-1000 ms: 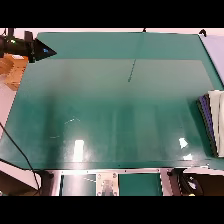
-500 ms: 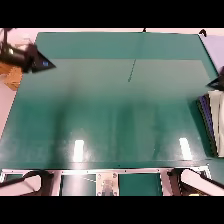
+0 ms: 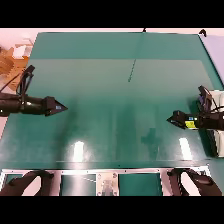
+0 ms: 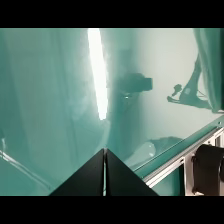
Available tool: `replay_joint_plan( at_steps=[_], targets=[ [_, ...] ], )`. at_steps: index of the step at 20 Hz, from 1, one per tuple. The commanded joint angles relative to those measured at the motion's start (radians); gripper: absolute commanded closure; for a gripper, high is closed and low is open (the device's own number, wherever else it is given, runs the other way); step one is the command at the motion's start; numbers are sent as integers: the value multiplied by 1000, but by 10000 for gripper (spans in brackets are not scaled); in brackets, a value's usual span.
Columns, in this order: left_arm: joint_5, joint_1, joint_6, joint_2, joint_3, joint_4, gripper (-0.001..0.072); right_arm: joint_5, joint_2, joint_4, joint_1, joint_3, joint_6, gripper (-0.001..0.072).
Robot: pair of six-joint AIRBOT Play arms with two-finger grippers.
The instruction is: Fold the shirts.
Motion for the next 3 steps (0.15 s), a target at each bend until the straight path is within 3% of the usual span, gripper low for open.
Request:
replay_joint_plan(
  at_steps=[1,3],
  targets=[
    [-4,-2,3,22,-32,-3,677,12,26,13,14,-41,-2,675],
    [-4,-2,3,22,-32,-5,678,12,26,12,14,-41,-2,675]
  ],
)
